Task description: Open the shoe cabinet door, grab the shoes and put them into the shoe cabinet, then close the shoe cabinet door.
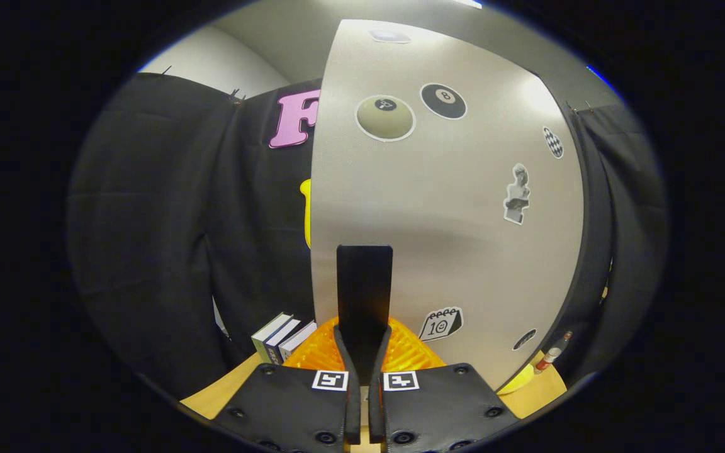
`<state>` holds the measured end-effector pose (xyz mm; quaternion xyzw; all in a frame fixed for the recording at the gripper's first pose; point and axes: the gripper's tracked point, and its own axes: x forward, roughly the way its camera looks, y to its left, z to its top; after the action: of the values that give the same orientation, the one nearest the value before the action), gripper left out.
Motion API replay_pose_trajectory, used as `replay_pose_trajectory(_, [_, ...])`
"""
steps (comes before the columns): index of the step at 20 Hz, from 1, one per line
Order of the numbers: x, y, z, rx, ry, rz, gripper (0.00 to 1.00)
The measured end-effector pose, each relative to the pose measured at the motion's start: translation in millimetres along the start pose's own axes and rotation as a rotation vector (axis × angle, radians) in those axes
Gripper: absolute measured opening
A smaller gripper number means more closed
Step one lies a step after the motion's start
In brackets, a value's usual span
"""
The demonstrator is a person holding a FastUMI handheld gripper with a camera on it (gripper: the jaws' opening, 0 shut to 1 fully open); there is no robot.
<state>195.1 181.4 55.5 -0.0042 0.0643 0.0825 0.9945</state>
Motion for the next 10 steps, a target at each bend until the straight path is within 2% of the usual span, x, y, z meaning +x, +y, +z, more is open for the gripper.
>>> replay_pose_trajectory(10, [-46.8, -28.3, -7.1, -0.014, -0.004, -0.02, 0.06])
